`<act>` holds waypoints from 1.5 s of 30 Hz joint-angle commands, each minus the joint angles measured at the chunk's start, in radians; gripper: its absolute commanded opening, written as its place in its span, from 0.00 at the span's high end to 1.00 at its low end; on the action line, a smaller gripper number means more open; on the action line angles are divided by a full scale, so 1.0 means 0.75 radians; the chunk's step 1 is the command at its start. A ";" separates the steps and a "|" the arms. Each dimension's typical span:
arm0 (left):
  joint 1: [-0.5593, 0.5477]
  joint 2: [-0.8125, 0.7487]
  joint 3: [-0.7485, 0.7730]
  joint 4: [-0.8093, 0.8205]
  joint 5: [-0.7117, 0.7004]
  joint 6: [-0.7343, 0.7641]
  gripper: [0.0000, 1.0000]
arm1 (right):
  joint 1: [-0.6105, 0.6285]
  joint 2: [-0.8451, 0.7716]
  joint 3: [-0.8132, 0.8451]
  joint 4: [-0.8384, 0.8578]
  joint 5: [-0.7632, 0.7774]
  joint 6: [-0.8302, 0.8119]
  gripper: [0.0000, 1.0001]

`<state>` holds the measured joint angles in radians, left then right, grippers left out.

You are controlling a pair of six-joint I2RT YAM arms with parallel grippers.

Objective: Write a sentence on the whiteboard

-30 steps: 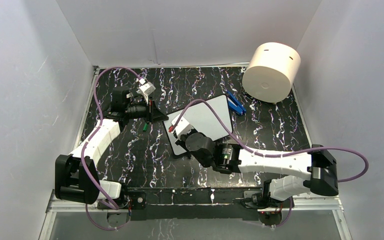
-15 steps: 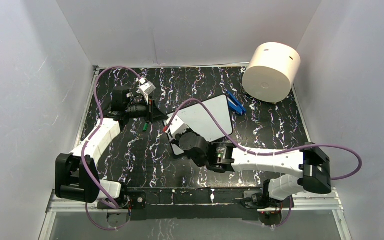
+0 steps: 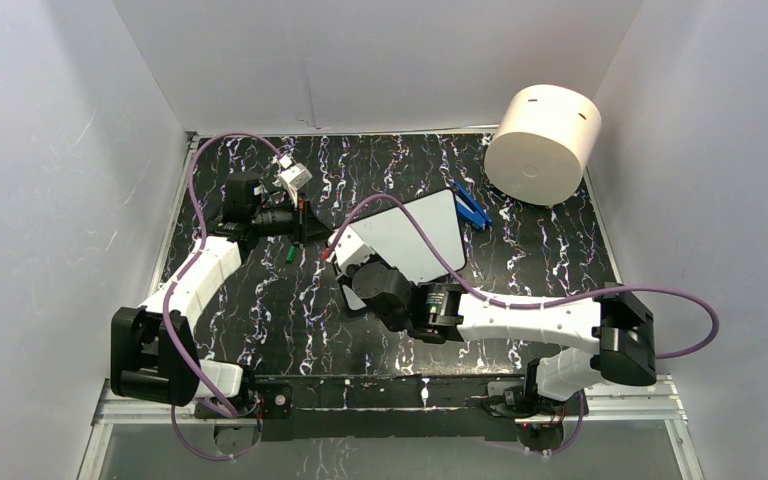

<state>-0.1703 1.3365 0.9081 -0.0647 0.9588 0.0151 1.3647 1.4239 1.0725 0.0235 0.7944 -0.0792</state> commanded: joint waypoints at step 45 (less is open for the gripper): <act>-0.026 0.018 0.025 -0.063 -0.071 0.041 1.00 | 0.010 0.163 0.205 -0.108 0.038 0.037 1.00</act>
<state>-0.1753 1.3376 0.9115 -0.0689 0.9455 0.0158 1.3693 1.5326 1.1610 -0.0380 0.7986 -0.0738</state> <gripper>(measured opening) 0.083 0.207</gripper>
